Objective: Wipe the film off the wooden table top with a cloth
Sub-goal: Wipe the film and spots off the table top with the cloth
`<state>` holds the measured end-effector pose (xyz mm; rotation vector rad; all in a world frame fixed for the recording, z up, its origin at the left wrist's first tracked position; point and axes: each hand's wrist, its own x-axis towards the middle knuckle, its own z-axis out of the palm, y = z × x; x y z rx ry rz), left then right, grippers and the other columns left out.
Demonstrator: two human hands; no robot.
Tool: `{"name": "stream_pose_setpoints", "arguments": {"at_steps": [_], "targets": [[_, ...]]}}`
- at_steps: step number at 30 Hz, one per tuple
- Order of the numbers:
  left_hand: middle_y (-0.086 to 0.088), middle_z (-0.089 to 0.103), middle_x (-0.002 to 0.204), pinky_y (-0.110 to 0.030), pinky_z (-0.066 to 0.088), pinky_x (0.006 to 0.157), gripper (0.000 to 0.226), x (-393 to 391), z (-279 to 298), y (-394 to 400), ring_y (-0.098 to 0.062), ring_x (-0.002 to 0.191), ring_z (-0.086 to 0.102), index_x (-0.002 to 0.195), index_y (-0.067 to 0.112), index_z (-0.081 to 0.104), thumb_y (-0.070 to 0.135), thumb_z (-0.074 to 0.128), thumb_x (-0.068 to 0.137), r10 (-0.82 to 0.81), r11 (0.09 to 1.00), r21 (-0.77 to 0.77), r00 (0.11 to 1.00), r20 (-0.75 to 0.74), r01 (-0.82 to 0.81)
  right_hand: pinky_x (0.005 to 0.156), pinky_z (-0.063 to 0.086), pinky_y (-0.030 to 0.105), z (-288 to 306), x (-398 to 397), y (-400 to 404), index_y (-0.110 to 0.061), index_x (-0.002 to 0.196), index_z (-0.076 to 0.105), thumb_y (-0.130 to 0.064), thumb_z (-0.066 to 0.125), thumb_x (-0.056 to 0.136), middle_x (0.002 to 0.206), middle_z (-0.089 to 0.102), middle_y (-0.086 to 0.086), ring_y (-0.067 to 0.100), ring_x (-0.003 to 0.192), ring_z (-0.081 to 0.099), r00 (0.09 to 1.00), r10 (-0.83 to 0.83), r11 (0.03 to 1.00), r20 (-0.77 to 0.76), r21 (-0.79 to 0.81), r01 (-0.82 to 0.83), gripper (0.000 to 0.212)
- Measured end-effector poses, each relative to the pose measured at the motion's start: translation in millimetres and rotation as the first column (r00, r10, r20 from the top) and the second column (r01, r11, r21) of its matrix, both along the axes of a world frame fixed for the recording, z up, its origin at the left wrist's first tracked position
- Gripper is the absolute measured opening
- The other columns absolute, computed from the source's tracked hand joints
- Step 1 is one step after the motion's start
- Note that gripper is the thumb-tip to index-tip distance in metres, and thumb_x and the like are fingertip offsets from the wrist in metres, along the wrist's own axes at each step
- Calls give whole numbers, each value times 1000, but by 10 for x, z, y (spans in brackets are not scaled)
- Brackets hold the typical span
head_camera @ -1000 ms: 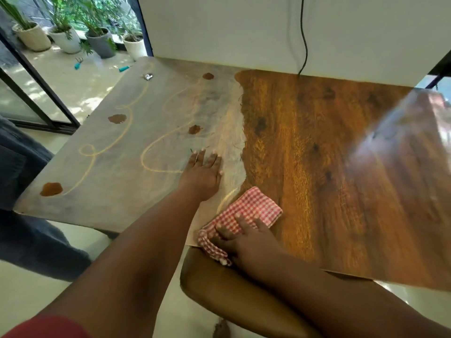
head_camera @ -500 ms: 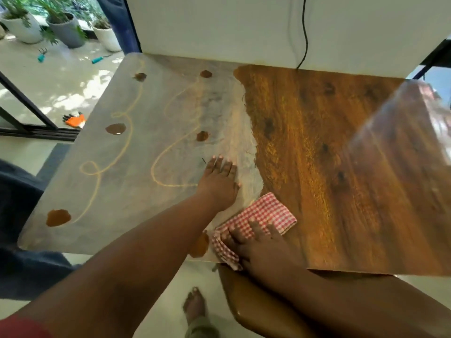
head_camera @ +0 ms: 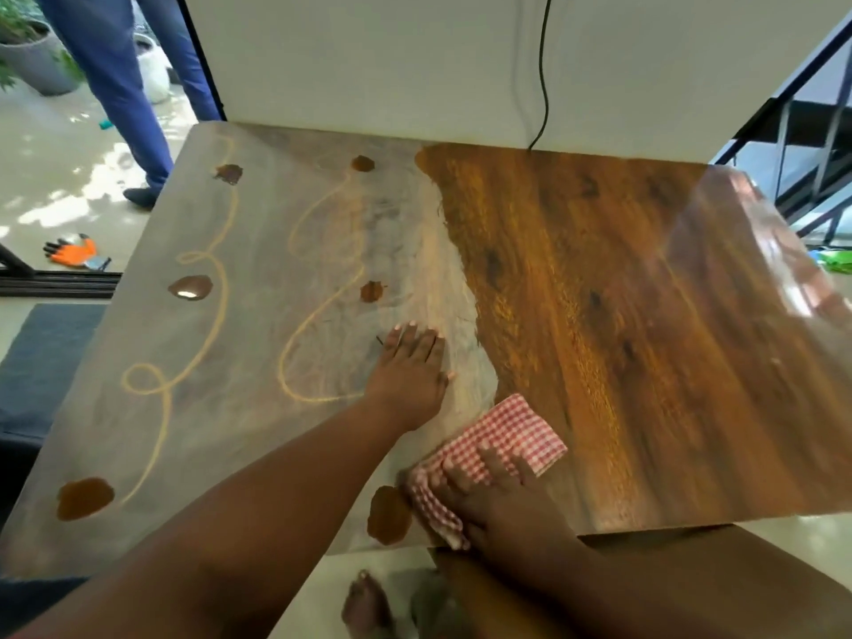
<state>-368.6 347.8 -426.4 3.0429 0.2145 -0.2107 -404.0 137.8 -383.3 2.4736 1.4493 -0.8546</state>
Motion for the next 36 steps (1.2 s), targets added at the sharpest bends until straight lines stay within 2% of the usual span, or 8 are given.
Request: {"name": "stream_pose_setpoints", "arguments": {"at_steps": [4, 11, 16, 22, 26, 30, 33, 36], "targets": [[-7, 8, 161, -39, -24, 108, 61, 11, -23, 87, -27, 147, -7, 152, 13, 8, 45, 11, 101, -38, 999, -11, 999, 4, 38, 105, -18, 49, 0, 211, -319, -54, 144, 6, -53, 15, 95, 156, 4, -22, 28, 144, -12, 990, 141, 990, -28, -22, -142, 50], [-5, 7, 161, -40, -22, 109, 59, 41, -7, 123, -26, 147, -8, 153, 14, 9, 43, 12, 101, -42, 999, -32, 999, -29, 41, 110, -12, 56, -69, 288, 11, -50, 145, -4, -49, 15, 98, 158, -2, -14, 29, 144, -12, 991, -115, 993, 75, -2, 115, 51], [-4, 4, 161, -42, -19, 112, 60, 41, 21, 133, -26, 147, -9, 153, 15, 6, 43, 10, 101, -48, 999, -28, 996, -70, 47, 108, -16, 48, -88, 220, -231, -56, 142, -5, -59, -1, 88, 157, 4, -18, 23, 145, -10, 1000, -17, 1000, 9, 21, 17, 54], [-2, 2, 161, -41, -19, 111, 59, 51, 33, 127, -26, 147, -9, 153, 17, 5, 44, 11, 101, -28, 999, -44, 995, -101, 24, 112, -3, 52, -54, 624, -128, -50, 145, -6, -52, 10, 96, 158, -1, -14, 25, 146, -3, 992, -86, 996, 92, 24, 84, 52], [-1, 2, 161, -43, -19, 112, 58, 52, 48, 129, -26, 147, -10, 153, 19, 5, 44, 11, 101, -16, 999, -31, 993, -117, 13, 108, -13, 59, -113, 532, 157, -43, 146, -13, -47, 13, 98, 158, -9, -8, 33, 143, -15, 992, -84, 995, 92, 56, 79, 54], [-1, 4, 161, -45, -17, 113, 58, 57, 86, 129, -26, 147, -9, 153, 19, 5, 44, 9, 100, -25, 999, 19, 990, -140, 28, 105, -20, 51, -91, 533, -125, -50, 143, -15, -54, 3, 91, 156, -10, -13, 25, 142, -17, 998, 39, 997, 38, 70, -42, 55], [0, 4, 161, -44, -19, 111, 58, 79, 111, 136, -25, 147, -10, 153, 20, 5, 45, 8, 100, -20, 999, 30, 989, -147, 25, 108, -16, 49, -45, 727, -245, -54, 141, -14, -59, -5, 85, 154, -9, -17, 21, 144, -13, 1000, 11, 998, 12, 65, -12, 57], [0, 5, 161, -43, -21, 110, 59, 98, 102, 123, -25, 147, -10, 153, 21, 5, 46, 8, 100, -6, 999, 32, 989, -146, 11, 110, -5, 58, -26, 982, -40, -47, 146, -9, -54, 11, 94, 159, -2, -9, 29, 145, -6, 995, -60, 996, 82, 65, 54, 56]]}}
